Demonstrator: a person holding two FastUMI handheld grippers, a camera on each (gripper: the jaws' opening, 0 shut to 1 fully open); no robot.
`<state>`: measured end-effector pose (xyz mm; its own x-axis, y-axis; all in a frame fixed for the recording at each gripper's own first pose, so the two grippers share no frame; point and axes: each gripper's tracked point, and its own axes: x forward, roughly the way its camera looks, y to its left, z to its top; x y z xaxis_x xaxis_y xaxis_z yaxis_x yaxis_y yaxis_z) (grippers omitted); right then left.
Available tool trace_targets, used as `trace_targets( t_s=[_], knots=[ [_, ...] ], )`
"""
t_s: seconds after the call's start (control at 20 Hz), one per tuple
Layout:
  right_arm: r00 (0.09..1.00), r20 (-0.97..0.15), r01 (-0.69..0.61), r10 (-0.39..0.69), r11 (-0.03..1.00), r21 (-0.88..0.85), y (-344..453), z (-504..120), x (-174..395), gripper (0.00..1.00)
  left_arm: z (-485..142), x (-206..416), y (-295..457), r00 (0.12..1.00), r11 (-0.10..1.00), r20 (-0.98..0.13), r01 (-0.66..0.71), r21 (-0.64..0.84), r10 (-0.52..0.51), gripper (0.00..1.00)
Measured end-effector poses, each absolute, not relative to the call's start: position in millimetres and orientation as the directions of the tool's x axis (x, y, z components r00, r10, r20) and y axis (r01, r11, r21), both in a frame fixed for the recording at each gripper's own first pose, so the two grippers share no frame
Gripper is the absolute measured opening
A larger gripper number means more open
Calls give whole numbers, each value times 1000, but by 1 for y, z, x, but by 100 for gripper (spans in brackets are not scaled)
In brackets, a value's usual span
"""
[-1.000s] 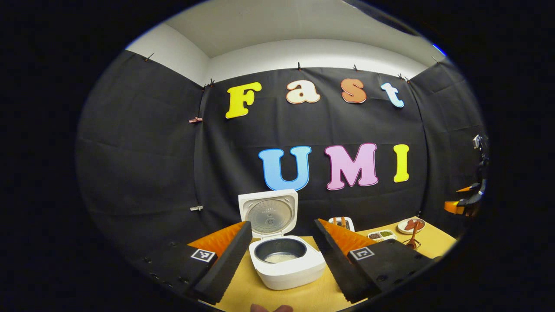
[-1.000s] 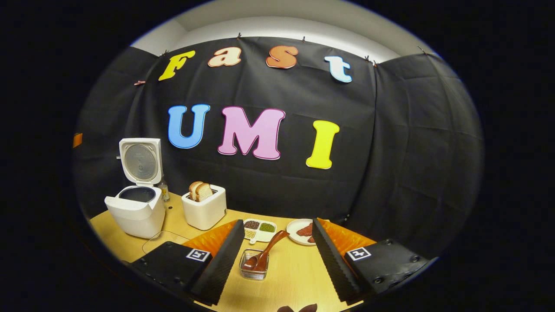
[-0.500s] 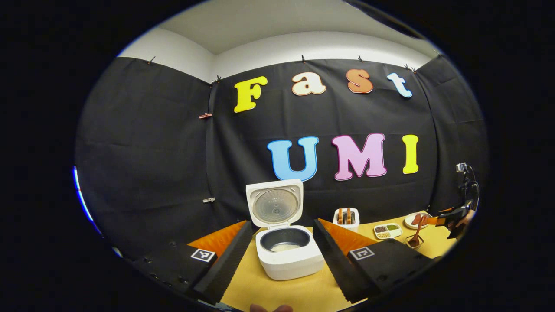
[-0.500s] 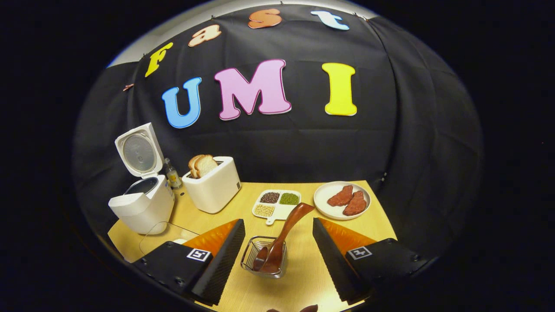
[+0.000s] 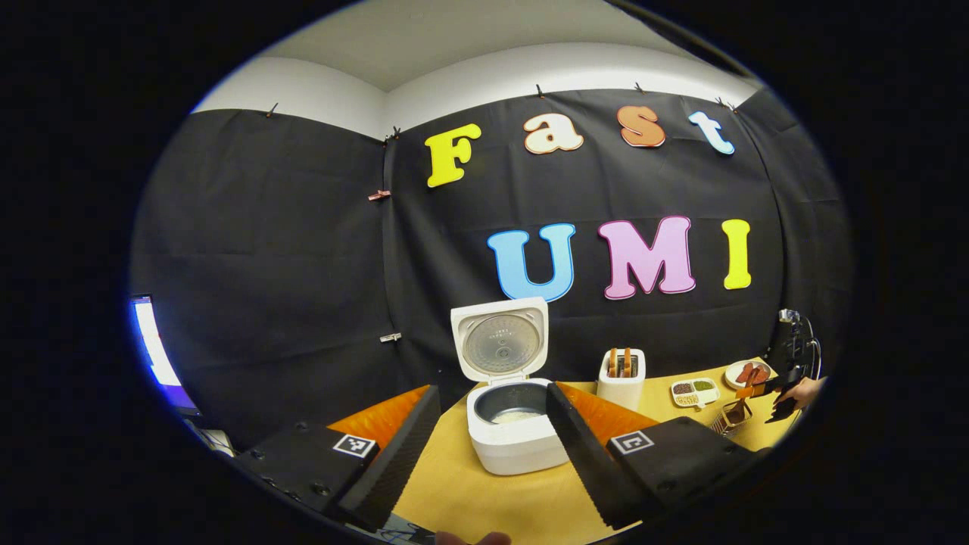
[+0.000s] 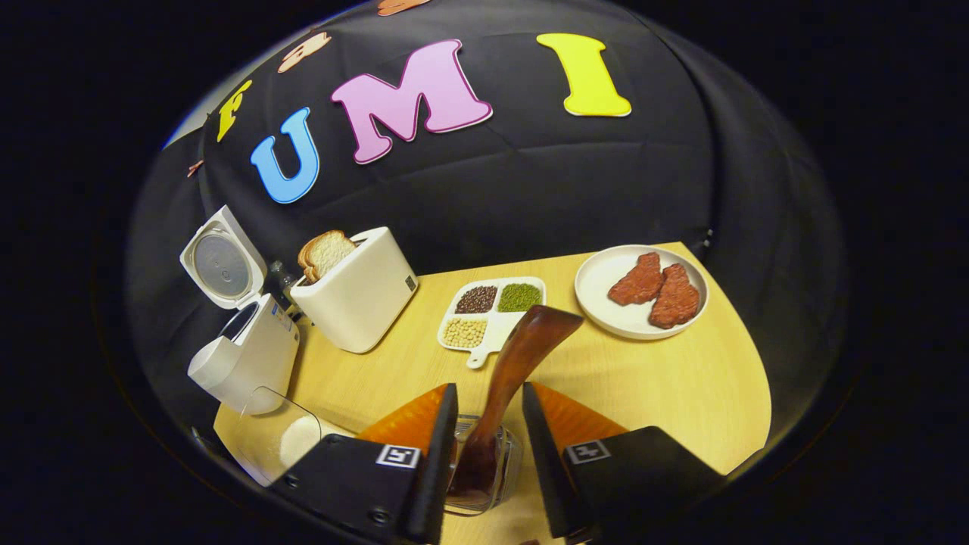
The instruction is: Close the left gripper, press the button to open the rice cooker; take a wooden spoon from the chopstick holder with the right hand, scoop a spoonful of rice and pour it into the rice cooker, then put the wooden spoon back into the chopstick holder.
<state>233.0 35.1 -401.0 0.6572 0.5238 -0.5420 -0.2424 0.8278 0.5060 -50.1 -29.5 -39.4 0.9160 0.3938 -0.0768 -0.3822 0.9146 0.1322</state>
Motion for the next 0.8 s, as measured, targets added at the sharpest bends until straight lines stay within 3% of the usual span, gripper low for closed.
trace_targets(
  t_s=[0.15,0.25,0.35,0.4,0.5,0.8],
  knots=[
    [658,-541,-269,524,834,481,34,-404,233,30,-39,-55,-30,912,911,-80,-388,141,401,97],
    [684,-530,-259,500,847,465,28,-398,235,25,-42,-58,-29,911,909,-86,-389,150,404,96],
    [716,-504,-261,484,854,449,25,-390,235,21,-43,-60,-27,910,908,-91,-389,153,405,97],
    [729,-495,-265,473,862,433,22,-386,234,25,-44,-62,-25,910,909,-91,-388,153,404,96],
    [735,-472,-274,487,849,451,25,-374,225,16,-44,-64,-19,911,910,-93,-387,148,402,96],
    [752,-462,-277,471,861,427,24,-354,211,13,-47,-71,1,917,920,-96,-376,110,386,97]
  ],
)
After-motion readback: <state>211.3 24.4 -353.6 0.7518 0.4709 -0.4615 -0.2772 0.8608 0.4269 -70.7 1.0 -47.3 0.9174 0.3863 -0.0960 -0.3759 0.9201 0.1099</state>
